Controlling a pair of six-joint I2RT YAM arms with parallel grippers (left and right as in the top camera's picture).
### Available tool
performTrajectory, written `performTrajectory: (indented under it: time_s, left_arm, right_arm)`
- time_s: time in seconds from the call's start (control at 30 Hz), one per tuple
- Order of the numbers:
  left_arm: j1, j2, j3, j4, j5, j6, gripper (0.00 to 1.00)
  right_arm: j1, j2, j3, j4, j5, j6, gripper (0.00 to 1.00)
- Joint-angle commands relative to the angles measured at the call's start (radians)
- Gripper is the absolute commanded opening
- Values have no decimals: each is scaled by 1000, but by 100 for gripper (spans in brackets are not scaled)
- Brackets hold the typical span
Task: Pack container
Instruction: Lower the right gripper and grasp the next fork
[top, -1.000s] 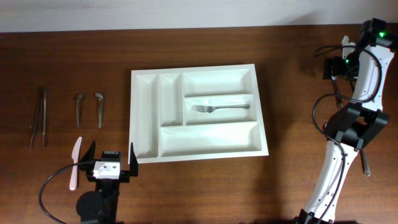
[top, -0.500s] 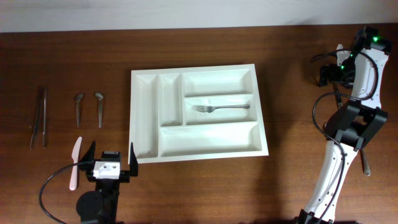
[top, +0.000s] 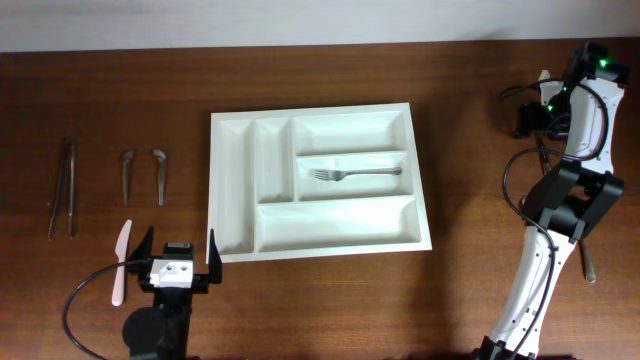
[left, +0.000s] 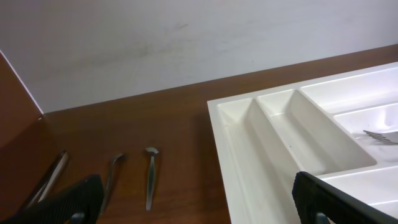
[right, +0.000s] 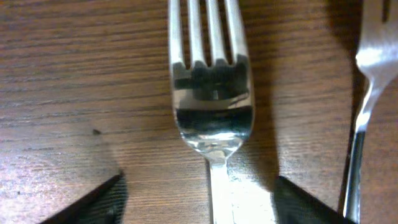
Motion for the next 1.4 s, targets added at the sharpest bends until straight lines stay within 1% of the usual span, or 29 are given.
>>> performTrajectory:
  time_s: [0.0, 0.07, 0.2, 0.3, 0.57, 0.77, 0.9, 1.07, 1.13, 1.27, 1.37]
  left_arm:
    - [4, -8, -6, 0, -8, 16, 99]
    - [4, -8, -6, 0, -8, 15, 99]
    - [4, -8, -6, 0, -8, 15, 99]
    - [4, -8, -6, 0, -8, 15, 99]
    - [4, -8, -6, 0, -8, 15, 99]
    - [4, -8, -6, 0, -8, 15, 99]
    - [4, -8, -6, 0, -8, 15, 99]
    - [4, -8, -6, 0, -8, 16, 99]
    - [4, -8, -6, 0, -8, 15, 99]
    - [4, -8, -6, 0, -8, 16, 99]
    - [4, -8, -6, 0, -8, 16, 99]
  right_arm:
    - [-4, 27, -37, 0, 57, -8, 61]
    - [-4, 27, -37, 1, 57, -8, 54]
    - [-4, 26, -37, 1, 57, -8, 44]
    - [-4, 27, -37, 3, 57, -8, 31]
    - [-4, 26, -37, 7, 57, -8, 12]
    - [-4, 25, -31, -6, 51, -8, 6]
    - [-3, 16, -26, -26, 48, -10, 5]
    - [3, 3, -8, -80, -48, -106, 5]
    - [11, -2, 16, -114, -80, -137, 6]
    - [40, -6, 101, -183, -88, -146, 6]
    - [72, -15, 182, -254, -129, -214, 9]
